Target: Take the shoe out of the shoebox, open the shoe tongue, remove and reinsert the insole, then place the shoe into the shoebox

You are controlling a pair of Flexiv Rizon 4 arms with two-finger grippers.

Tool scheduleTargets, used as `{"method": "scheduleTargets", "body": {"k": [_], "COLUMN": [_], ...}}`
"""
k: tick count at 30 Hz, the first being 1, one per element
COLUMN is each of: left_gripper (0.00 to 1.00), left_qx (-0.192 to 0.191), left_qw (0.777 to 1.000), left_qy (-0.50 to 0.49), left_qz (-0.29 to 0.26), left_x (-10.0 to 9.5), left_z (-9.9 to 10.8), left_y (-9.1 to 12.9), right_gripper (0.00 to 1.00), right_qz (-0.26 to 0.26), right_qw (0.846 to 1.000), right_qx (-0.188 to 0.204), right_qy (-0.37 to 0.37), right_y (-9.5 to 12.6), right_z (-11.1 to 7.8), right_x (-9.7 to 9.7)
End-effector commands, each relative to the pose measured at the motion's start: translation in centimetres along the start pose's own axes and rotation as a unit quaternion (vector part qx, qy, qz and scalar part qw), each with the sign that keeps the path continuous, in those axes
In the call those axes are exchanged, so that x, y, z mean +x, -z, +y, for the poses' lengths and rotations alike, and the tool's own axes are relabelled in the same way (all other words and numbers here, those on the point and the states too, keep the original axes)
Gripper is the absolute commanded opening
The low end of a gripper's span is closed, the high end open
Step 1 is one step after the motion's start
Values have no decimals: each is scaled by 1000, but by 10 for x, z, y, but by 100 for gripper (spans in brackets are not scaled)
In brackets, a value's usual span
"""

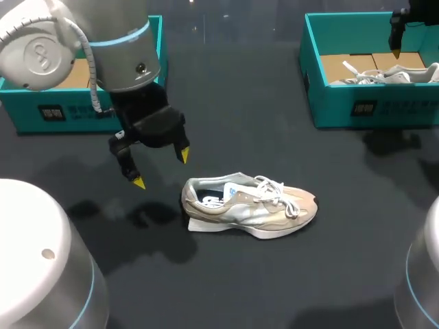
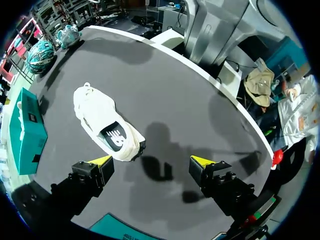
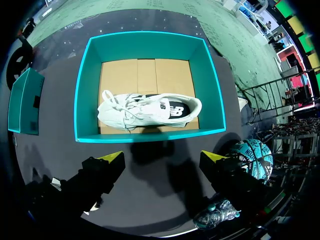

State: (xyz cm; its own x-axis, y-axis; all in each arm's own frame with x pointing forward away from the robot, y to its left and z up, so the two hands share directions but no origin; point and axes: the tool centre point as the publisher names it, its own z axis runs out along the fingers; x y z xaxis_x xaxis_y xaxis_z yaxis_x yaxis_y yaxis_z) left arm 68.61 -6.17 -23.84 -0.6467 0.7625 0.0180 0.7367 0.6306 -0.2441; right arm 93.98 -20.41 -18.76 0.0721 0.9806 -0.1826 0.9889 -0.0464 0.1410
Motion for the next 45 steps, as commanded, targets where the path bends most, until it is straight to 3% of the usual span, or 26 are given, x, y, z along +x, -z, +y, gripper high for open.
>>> {"method": "scheduleTargets", "body": {"k": [1, 15, 17, 30, 45], "left_gripper": [100, 100, 100, 100, 100], "left_qx": [31, 121, 142, 141, 252], "left_qw": [999, 976, 962, 957, 881], "left_qy": [25, 157, 205, 222, 340], "left_qz": [-19, -87, -108, -121, -213], "left_x": [5, 17, 19, 21, 38], "left_z": [3, 9, 12, 13, 45], "left_y": [-3, -19, -23, -23, -56], "right_gripper": [100, 100, 100, 100, 100], "right_qz": [0, 0, 0, 0, 0], "right_qw": [1000, 1000, 1000, 1000, 1000], "right_qx": [0, 0, 0, 0, 0], "right_qy": [0, 0, 0, 0, 0], "right_y": [0, 0, 0, 0, 0], "right_z": [0, 0, 0, 0, 0], "right_x": [0, 0, 0, 0, 0]}}
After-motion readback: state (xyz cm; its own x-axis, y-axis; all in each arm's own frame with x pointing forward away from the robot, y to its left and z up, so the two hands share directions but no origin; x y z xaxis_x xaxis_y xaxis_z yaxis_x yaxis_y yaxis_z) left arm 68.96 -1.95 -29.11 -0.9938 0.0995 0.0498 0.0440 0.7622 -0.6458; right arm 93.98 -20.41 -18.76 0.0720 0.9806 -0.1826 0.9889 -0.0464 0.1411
